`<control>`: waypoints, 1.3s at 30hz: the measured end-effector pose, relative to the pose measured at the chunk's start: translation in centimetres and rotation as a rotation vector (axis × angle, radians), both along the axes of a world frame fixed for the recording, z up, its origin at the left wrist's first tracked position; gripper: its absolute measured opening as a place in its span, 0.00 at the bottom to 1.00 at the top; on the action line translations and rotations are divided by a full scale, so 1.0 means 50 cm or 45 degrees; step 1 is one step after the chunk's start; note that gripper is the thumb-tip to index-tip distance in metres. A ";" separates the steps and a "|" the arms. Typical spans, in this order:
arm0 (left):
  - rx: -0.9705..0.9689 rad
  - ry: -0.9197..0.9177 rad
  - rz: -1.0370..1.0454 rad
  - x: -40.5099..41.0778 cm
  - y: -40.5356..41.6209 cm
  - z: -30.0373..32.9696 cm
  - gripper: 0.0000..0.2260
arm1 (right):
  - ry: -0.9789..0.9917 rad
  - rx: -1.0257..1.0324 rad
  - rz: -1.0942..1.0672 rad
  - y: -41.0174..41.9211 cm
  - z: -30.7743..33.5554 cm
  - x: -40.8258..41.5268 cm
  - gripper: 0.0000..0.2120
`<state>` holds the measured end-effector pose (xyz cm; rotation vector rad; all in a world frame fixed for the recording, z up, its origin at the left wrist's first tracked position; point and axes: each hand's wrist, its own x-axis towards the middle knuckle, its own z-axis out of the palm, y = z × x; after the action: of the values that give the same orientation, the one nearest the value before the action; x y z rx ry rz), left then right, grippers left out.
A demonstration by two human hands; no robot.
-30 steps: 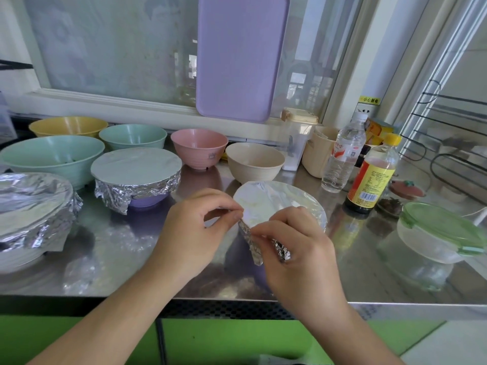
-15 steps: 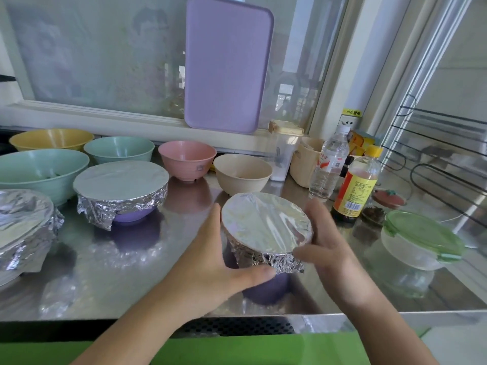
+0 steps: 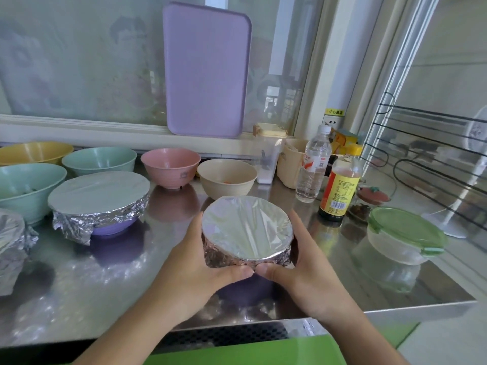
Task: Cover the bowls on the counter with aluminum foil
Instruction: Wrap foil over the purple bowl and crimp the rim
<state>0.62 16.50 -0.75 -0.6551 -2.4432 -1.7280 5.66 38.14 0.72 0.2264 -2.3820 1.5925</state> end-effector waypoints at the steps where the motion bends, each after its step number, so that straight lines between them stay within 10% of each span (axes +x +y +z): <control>1: -0.006 0.008 0.000 0.000 0.001 0.002 0.47 | 0.010 0.000 -0.009 0.003 0.000 0.000 0.37; 27: -0.116 -0.080 -0.214 -0.278 0.215 -0.022 0.37 | -0.118 0.100 -0.251 0.230 0.018 -0.203 0.42; 39: -0.285 0.032 0.252 -0.229 0.206 -0.024 0.11 | -0.051 0.059 -0.478 0.220 0.000 -0.166 0.33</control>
<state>-10.84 26.82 -1.96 -0.4308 -2.6062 -1.3815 -2.62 49.17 0.75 -0.2336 -2.3189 1.3783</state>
